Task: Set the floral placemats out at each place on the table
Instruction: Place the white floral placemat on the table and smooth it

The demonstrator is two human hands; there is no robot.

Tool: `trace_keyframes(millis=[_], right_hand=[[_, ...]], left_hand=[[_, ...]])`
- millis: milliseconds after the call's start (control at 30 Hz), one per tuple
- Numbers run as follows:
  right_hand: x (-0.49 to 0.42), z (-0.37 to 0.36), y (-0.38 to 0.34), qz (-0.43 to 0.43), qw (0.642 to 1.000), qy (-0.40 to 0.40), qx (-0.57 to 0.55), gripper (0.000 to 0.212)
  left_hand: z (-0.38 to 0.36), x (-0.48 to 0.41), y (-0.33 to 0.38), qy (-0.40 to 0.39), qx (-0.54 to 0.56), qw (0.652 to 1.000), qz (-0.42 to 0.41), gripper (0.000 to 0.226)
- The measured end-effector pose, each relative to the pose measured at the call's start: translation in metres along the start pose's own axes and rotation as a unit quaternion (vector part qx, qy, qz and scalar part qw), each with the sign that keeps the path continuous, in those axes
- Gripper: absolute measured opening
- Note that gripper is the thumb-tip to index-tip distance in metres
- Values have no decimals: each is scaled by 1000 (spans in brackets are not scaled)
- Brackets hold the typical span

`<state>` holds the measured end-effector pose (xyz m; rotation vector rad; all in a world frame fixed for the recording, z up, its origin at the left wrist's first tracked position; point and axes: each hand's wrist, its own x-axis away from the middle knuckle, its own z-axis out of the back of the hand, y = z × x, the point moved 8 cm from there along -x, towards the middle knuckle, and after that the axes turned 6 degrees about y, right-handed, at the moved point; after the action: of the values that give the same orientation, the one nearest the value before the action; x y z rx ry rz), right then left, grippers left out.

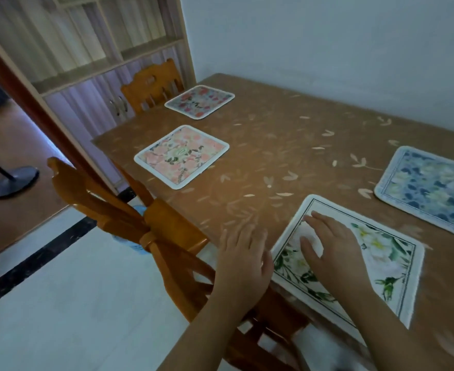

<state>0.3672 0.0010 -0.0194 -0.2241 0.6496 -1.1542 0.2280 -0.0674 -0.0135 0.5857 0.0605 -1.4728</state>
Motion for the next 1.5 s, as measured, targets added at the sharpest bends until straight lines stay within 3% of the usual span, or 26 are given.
trace_keyframes(millis=[200, 333, 467, 633, 900, 1167, 1500], right_hand=[[15, 22, 38, -70, 996, 26, 42, 39], [32, 29, 58, -121, 990, 28, 72, 40], [45, 29, 67, -141, 985, 29, 93, 39], [65, 13, 85, -180, 978, 10, 102, 40], [103, -36, 126, -232, 965, -72, 103, 47], [133, -69, 139, -215, 963, -130, 100, 56], [136, -79, 138, -188, 968, -131, 105, 57]], left_hand=[[-37, -21, 21, -30, 14, 996, -86, 35], [-75, -27, 28, -117, 64, 985, -111, 41], [-101, -30, 34, -156, 76, 972, -159, 39], [-129, -25, 48, -162, 61, 950, -261, 36], [-189, 6, 41, -260, 85, 924, -266, 42], [-202, 31, 37, -257, 112, 921, -271, 37], [-203, 36, 31, -261, 114, 921, -266, 46]])
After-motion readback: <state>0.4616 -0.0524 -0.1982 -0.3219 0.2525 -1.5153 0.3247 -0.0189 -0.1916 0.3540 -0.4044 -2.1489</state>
